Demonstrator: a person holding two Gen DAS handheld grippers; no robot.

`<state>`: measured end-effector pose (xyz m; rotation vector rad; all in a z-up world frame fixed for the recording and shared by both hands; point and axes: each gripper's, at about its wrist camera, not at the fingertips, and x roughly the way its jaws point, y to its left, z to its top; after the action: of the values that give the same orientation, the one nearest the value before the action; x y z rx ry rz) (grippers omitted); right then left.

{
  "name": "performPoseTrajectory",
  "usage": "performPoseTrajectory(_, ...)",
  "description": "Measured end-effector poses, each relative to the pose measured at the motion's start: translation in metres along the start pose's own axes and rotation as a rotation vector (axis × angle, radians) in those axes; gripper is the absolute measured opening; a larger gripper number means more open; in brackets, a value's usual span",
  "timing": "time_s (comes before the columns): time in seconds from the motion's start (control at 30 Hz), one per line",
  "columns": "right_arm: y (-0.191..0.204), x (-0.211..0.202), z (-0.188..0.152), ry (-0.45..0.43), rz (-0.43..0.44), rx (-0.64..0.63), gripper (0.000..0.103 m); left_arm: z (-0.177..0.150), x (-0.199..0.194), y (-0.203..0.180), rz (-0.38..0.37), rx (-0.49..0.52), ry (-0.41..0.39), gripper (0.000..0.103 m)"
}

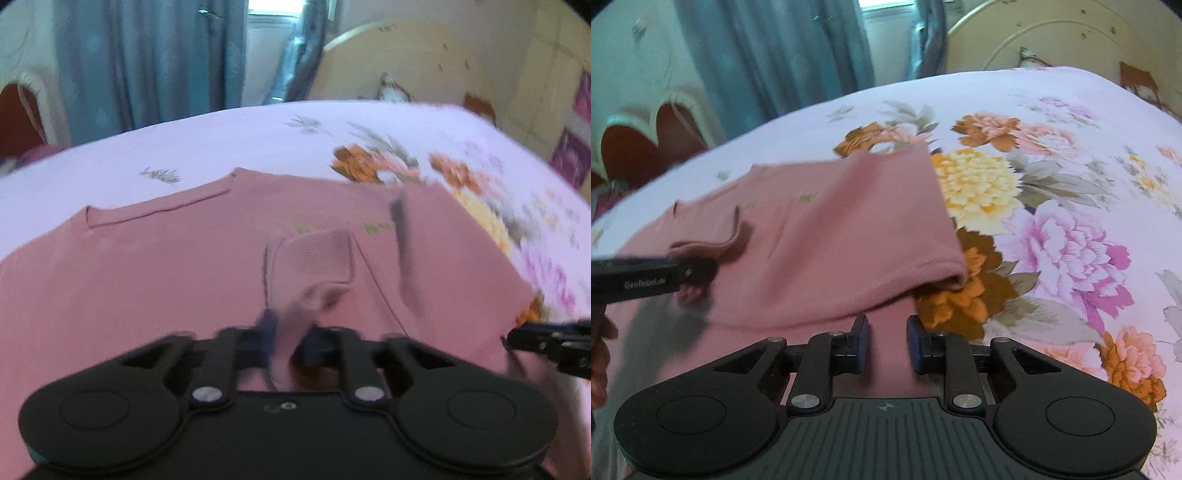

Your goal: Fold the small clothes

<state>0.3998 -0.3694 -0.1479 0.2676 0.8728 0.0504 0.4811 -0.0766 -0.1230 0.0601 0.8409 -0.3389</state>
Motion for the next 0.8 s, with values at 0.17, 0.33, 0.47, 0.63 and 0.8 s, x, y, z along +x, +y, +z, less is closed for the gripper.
performPoseTrajectory(0.17, -0.009, 0.013, 0.006, 0.001, -0.006, 0.048, 0.024, -0.009, -0.034, 0.049, -0.035, -0.153, -0.126, 0.008)
performPoseTrajectory(0.33, -0.011, 0.016, 0.009, -0.016, -0.02, 0.062, 0.024, -0.037, -0.041, 0.091, 0.025, -0.264, -0.122, 0.008)
performPoseTrajectory(0.47, -0.009, 0.017, 0.01, -0.024, -0.031, 0.058, 0.024, -0.05, -0.036, 0.094, 0.028, -0.289, -0.109, 0.008)
performPoseTrajectory(0.63, -0.005, 0.017, 0.017, -0.036, -0.046, 0.034, 0.024, -0.046, -0.047, 0.094, 0.048, -0.284, -0.198, 0.008)
performPoseTrajectory(0.8, 0.001, 0.021, 0.016, 0.006, -0.004, -0.022, 0.024, -0.038, -0.052, 0.104, 0.062, -0.275, -0.22, 0.008)
